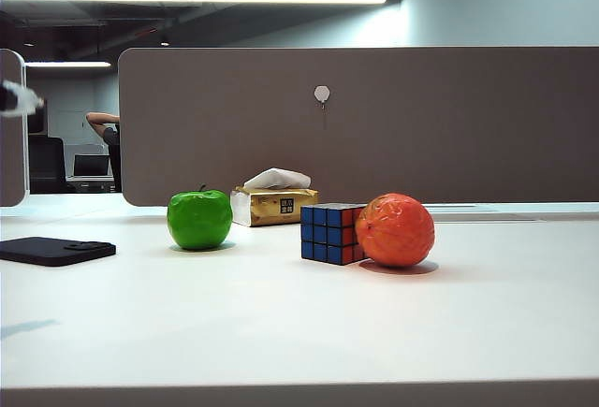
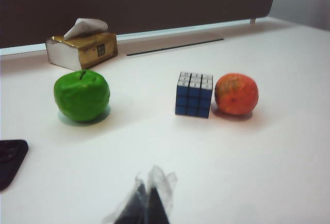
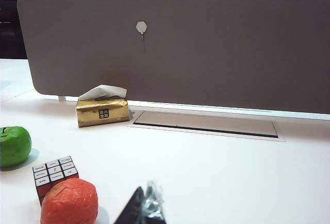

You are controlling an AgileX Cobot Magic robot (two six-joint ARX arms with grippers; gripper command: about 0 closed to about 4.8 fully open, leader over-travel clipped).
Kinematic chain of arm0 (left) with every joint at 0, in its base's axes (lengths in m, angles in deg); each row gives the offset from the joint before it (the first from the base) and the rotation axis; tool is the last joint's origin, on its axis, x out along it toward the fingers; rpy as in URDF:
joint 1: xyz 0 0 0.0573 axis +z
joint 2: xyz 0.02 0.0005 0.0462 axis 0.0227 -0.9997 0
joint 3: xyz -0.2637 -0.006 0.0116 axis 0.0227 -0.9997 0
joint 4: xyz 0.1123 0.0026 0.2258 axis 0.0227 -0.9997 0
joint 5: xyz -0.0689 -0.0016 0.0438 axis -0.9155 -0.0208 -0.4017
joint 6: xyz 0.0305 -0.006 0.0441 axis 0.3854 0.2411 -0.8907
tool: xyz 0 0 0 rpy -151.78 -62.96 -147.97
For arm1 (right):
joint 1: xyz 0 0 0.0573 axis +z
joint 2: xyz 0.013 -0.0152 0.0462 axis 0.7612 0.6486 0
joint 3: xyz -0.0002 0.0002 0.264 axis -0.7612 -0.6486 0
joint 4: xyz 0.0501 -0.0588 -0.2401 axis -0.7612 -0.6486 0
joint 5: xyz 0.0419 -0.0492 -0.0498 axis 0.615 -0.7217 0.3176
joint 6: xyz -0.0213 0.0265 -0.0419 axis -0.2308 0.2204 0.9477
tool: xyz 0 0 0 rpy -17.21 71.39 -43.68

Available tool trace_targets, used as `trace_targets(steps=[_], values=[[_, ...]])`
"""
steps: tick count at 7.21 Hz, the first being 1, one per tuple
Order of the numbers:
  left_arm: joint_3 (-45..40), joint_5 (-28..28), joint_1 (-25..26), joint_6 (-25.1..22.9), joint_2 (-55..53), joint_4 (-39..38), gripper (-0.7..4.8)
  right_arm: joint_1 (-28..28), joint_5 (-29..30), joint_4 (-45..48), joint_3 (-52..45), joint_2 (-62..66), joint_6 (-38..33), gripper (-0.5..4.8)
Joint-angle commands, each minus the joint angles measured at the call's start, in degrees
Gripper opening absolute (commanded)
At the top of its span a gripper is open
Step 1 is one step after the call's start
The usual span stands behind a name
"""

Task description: Move all the fruits on the tabletop near the face of the Rubik's cube that has the color most similar to each fruit.

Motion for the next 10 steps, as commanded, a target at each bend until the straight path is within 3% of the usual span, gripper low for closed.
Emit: trace_targets(steps=[1,3,4,5,6,7,10], values=[[-0.5,-0.1,0.0,-3.3,-0.1,-4.8,-0.05,0.0,0.3,0.5,0.2,-0.1,0.2,-0.01],[-0.5,5.1,0.0,-3.3,-0.3,-7.2,-0.05,0.0,0.3,-0.3,0.1,-0.1,0.2,-0.01],[-0.5,10.6,9.5,-2.9,-0.3,-4.4,-0.05,0.0,0.3,0.6,0.1,-0.2,0.2,-0.01],[-0.5,4.6,17.3,-1.6,-0.3,-2.3,-0.05,0.0,0.3,0.5,0.1,-0.2,0.2,0.0],[-0.5,-0.8,29.5,2.3,-0.3,1.5,-0.05,-0.1,0.3,0.6,0.1,-0.2,0.2,-0.01],[-0.5,-2.7,30.7,2.4,-0.3,2.1,-0.05,-0.1,-1.9,0.6,0.0,-0.2,3.5,-0.01],[-0.5,0.0,30.7,2.3,-0.3,2.3,-0.05,-0.1,-6.6,1.1,-0.7,-0.2,4.9,-0.01]])
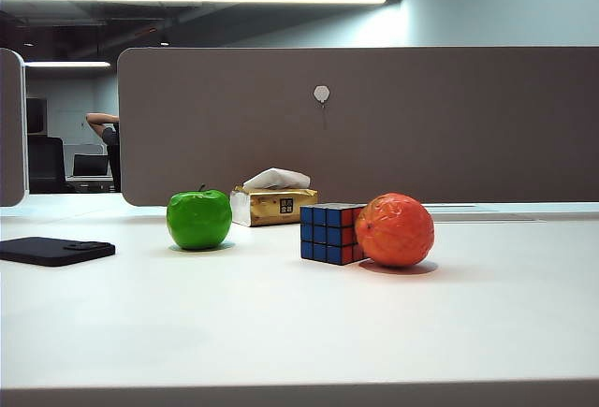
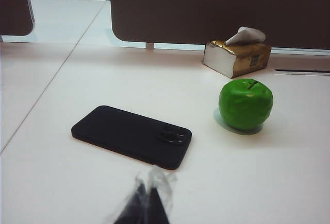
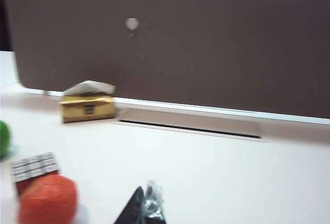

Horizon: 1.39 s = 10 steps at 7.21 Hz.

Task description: Move all the fruits on the tabletop near the face of the Rubik's cube that has the color most similar to each fruit.

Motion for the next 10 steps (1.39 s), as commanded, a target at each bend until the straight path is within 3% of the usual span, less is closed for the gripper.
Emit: trace_targets(steps=[1,3,8,9,10], values=[[0.0,2.6,0.0,-0.1,0.0,1.0,-0.05,0.0,-4.2,1.7,-1.4,-0.1,1.6,-0.01],[0.1,2.6,0.0,-0.3,0.1,0.7,-0.05,-0.1,-10.2,0.1,-3.8,-0.1,3.2,-0.01],[0.1,2.6,0.0,-0.3,0.1,0.3,-0.05,-0.1,-10.3,-0.6,-3.8,-0.1,2.6,-0.01],[0.0,7.1,0.0,-0.4,0.1,-3.7,-0.05,-0.1,-10.1,-0.7,-3.8,-0.1,2.6,-0.01],[0.0,7.1,0.0,-0.4,0.1,-3.6,-0.05,-0.1,-10.1,-0.7,-3.8,-0.1,2.6,0.0]])
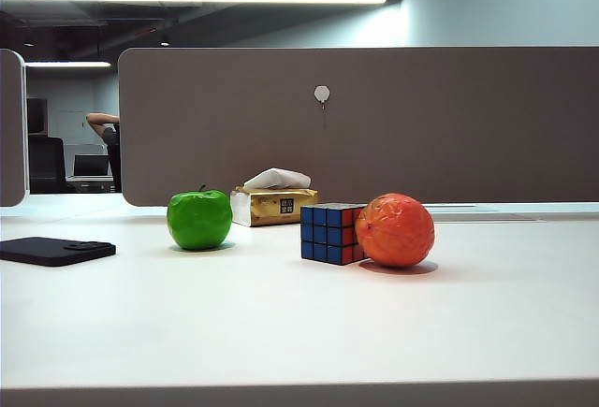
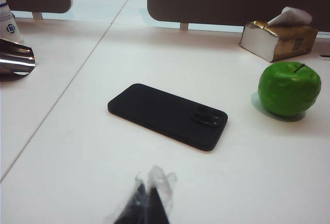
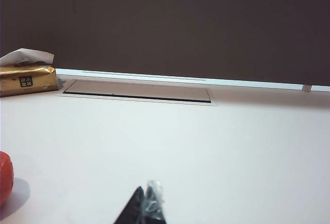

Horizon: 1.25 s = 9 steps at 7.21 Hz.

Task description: Move all the fruits on the tabletop near the face of the Rubik's cube that has the color most similar to each fruit.

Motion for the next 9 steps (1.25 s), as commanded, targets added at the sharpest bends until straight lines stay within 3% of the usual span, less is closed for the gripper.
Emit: trace_targets(steps=[1,6,8,9], values=[[0.0,0.2,0.0,-0.2,0.0,0.4,-0.05,0.0,0.0,0.7,-0.1,0.0,-0.3,-0.01],[0.1,-6.3,0.0,-1.8,0.0,4.1,-0.05,0.0,0.3,0.6,-0.1,0.0,-0.4,0.0],[0.1,-5.4,0.0,-3.8,0.0,5.9,-0.05,0.0,1.3,-0.5,-0.1,0.0,-0.5,-0.01],[0.1,-2.1,0.0,-3.7,0.0,6.9,-0.05,0.0,1.3,-0.5,-0.1,0.0,-0.5,-0.01]])
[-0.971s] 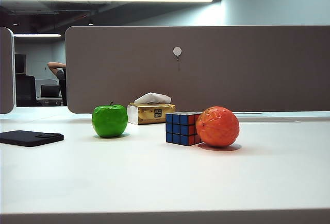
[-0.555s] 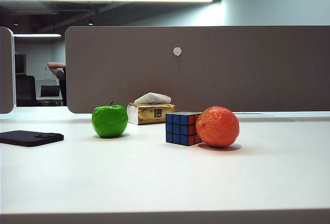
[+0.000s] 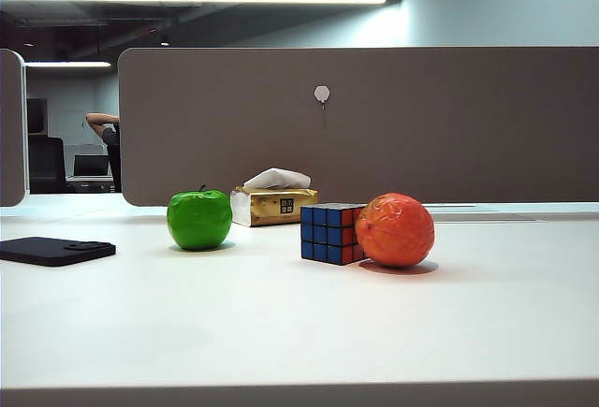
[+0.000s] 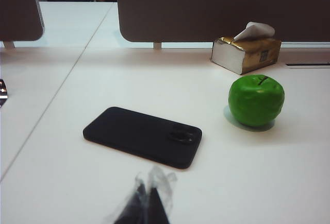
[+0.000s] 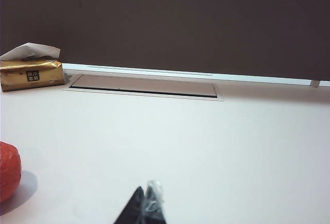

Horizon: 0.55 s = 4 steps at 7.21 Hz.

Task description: Move all the fruits on the tabletop near the face of the Rubik's cube that has the color most similar to each fruit.

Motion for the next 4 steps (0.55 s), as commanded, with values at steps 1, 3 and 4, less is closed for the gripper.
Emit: trace_targets(steps=[1,3,4], values=[[0.1,4.4,0.0,-0.9,0.0,2.9,-0.05,0.0,0.1,0.7,-0.1,0.0,-0.2,-0.01],[0.1,4.9,0.0,-0.9,0.0,2.9,-0.05,0.0,0.1,0.7,-0.1,0.0,-0.2,0.0],[0.1,4.9,0.0,-0.8,0.0,2.9,-0.05,0.0,0.1,0.7,-0.1,0.0,-0.2,-0.01]])
